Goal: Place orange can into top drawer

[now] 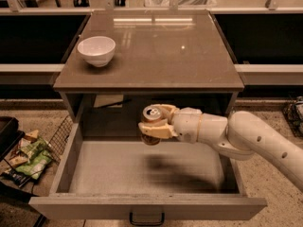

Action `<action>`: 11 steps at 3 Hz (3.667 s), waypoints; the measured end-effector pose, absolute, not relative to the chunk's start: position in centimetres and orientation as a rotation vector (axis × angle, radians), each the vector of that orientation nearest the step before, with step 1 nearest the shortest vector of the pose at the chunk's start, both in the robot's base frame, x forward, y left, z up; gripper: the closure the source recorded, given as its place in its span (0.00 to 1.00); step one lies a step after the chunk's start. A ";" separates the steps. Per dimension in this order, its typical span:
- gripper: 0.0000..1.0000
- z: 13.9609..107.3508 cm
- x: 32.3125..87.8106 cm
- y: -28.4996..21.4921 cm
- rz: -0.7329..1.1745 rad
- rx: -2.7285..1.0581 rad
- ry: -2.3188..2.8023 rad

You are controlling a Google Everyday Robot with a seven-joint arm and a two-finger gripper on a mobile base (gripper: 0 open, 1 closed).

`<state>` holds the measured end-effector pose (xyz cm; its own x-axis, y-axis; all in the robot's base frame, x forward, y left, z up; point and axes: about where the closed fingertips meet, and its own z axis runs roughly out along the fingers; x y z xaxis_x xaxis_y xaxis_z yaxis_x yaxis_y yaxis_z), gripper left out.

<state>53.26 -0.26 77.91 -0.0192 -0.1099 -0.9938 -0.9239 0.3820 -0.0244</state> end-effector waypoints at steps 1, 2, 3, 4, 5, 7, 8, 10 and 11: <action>1.00 74.5 51.9 -0.1 0.908 -1.035 1.384; 1.00 72.1 50.9 0.2 0.922 -1.079 1.363; 0.82 72.3 50.9 0.4 0.924 -1.080 1.361; 0.58 72.3 50.9 0.6 0.927 -1.083 1.358; 0.35 72.3 50.8 0.7 0.930 -1.086 1.356; 0.00 72.4 50.7 1.1 0.935 -1.091 1.352; 0.00 72.4 50.7 1.1 0.935 -1.091 1.352; 0.00 77.7 50.7 -1.7 0.848 -1.309 1.521; 0.00 83.3 50.4 -4.5 0.714 -1.476 1.660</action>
Offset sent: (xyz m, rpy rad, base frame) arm -0.0339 0.0024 -0.0870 -0.0003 -0.0533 0.1504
